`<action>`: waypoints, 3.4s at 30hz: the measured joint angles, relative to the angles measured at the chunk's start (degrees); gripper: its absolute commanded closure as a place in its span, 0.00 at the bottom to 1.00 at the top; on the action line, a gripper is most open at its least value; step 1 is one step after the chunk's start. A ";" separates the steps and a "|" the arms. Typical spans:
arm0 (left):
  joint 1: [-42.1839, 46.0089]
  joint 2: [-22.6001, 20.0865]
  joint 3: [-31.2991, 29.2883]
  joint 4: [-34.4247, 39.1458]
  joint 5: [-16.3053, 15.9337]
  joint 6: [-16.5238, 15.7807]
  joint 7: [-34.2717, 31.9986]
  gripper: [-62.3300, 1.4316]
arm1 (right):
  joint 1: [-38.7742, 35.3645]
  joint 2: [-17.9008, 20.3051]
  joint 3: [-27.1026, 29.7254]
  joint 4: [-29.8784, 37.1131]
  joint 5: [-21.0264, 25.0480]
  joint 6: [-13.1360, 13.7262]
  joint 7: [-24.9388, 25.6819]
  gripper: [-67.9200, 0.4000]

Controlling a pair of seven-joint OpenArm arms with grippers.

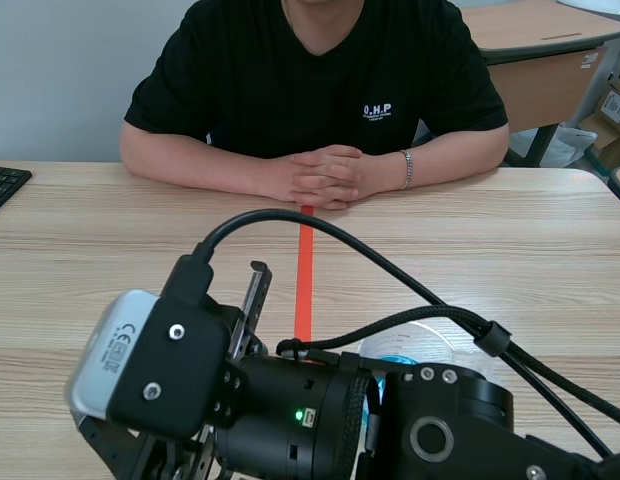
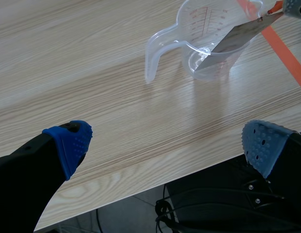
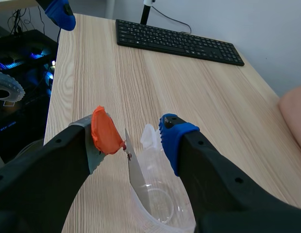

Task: Do the redox reaction experiment.
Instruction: 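Lift the metal plate out of the left beaker, then move the plate over the blue solution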

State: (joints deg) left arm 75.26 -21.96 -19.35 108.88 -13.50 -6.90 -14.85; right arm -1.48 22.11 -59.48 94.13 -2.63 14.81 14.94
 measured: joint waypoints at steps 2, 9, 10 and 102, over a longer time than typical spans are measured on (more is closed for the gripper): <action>0.00 0.00 0.00 0.00 0.00 0.00 0.00 0.00 | 0.00 0.00 0.00 0.00 0.00 0.00 0.00 0.75; 0.00 0.00 -0.48 0.00 0.00 0.00 0.00 0.00 | 0.00 0.00 0.00 0.00 0.00 0.00 0.00 0.82; 0.00 0.00 -0.63 0.00 0.00 0.00 0.00 0.00 | 0.00 0.00 0.00 0.00 0.00 0.00 0.00 0.82; 0.00 -0.11 -1.18 0.00 0.00 0.00 0.00 0.00 | -41.64 17.57 63.12 37.79 22.21 16.11 -0.59 0.97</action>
State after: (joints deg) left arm 75.26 -22.06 -20.53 108.88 -13.50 -6.90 -14.85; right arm -43.11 39.68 3.64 131.92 19.57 30.92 14.35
